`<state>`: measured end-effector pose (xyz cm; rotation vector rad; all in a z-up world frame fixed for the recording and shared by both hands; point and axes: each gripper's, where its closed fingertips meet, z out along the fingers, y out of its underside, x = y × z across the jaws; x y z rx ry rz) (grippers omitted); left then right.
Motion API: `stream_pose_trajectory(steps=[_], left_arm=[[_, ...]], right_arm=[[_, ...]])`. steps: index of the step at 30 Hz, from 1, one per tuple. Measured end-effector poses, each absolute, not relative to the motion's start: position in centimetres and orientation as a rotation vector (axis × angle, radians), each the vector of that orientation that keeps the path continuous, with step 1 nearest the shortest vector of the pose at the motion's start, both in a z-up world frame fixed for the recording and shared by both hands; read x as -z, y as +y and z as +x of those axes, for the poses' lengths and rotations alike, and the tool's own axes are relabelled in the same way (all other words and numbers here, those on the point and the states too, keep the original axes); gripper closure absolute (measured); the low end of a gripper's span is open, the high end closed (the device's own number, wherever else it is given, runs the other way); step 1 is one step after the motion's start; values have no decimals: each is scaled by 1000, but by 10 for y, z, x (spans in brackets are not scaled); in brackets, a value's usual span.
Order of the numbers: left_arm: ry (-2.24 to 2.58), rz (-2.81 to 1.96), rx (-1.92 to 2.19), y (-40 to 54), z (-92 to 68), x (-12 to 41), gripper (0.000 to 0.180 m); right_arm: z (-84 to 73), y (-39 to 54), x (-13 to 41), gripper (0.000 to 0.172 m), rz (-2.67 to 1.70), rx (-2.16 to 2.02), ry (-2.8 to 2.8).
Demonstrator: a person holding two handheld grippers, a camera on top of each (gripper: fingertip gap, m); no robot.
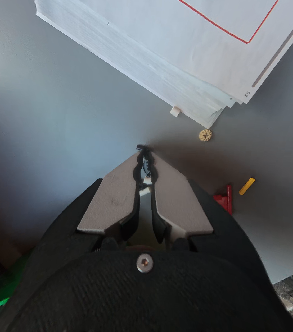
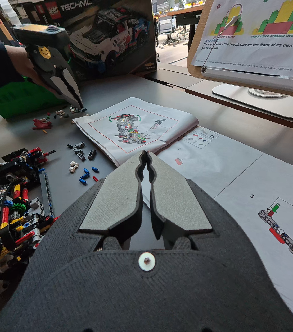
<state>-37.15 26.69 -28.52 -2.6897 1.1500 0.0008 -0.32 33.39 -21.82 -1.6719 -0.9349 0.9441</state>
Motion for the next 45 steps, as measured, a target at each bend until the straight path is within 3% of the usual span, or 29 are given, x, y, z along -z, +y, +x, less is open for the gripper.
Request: stream_pose_trajectory(steps=[21,31,37,45], left_arm=[[1000,-2759,28,276,-373,293,173],[918,-2786,27,284,-376,293,161],[934,-2762,22,286,-376,294,179],[1108,-2637,131,267,-323,269,180]], right_arm=[[-3,335,219,172,-1676,-947,-932],[-2,335,218,172,-1674,-948,-928],[-3,335,218,172,-1674,-947,-932],[-2,335,218,172,-1673,-948,-928]])
